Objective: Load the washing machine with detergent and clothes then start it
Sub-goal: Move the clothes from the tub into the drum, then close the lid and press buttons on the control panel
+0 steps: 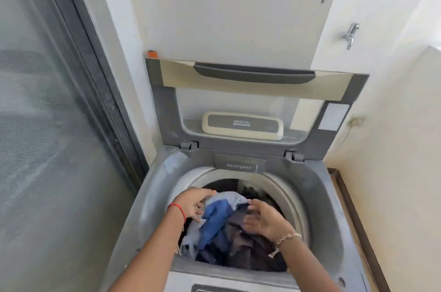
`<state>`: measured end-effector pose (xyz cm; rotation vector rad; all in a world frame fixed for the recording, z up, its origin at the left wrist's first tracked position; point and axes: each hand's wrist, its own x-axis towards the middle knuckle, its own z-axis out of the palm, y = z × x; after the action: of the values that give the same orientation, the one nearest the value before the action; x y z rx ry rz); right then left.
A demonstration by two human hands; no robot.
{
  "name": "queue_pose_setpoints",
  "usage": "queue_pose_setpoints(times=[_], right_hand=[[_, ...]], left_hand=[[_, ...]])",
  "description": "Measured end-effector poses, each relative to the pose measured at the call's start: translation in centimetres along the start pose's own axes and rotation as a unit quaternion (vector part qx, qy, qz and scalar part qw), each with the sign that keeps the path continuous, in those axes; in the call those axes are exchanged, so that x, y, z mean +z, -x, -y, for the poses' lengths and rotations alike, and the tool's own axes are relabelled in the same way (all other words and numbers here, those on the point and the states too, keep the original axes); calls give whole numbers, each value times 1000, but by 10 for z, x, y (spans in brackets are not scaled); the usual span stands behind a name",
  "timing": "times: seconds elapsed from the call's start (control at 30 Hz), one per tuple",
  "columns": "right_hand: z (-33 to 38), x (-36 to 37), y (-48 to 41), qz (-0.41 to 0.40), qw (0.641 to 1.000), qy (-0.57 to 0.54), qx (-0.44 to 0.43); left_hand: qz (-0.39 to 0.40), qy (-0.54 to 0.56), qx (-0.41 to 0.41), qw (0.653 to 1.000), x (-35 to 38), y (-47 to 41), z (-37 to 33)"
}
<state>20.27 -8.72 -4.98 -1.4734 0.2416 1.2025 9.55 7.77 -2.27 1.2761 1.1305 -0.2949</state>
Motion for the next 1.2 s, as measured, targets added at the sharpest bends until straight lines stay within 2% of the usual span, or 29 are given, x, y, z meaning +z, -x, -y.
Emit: queue_pose_setpoints(times=[0.07,0.2,0.37,0.43,0.57,0.67,0.87,1.07,1.2], right_hand=[[23,-5,5,-3,998,-55,-30],[80,-17,29,15,984,-149,-98],[111,-1,56,38,972,-195,-122],[116,5,62,73,961,-230,-135],[163,17,90,143,926,-270,-221],[206,25,108,134,912,-284,-263],[232,38,105,76,933,-271,-222],[232,37,103,53,929,-287,-227],[231,36,100,54,927,-269,-255]], left_hand=[[5,34,44,998,-9,-4,-9],[53,168,113,978,-18,8,-45],[110,251,139,951,-19,32,-73],[129,289,159,935,-19,39,-82],[153,373,227,887,-27,67,-126],[154,401,258,865,-29,94,-171],[125,442,197,866,-8,111,-214],[128,484,210,840,2,106,-214],[122,475,206,847,1,106,-210]])
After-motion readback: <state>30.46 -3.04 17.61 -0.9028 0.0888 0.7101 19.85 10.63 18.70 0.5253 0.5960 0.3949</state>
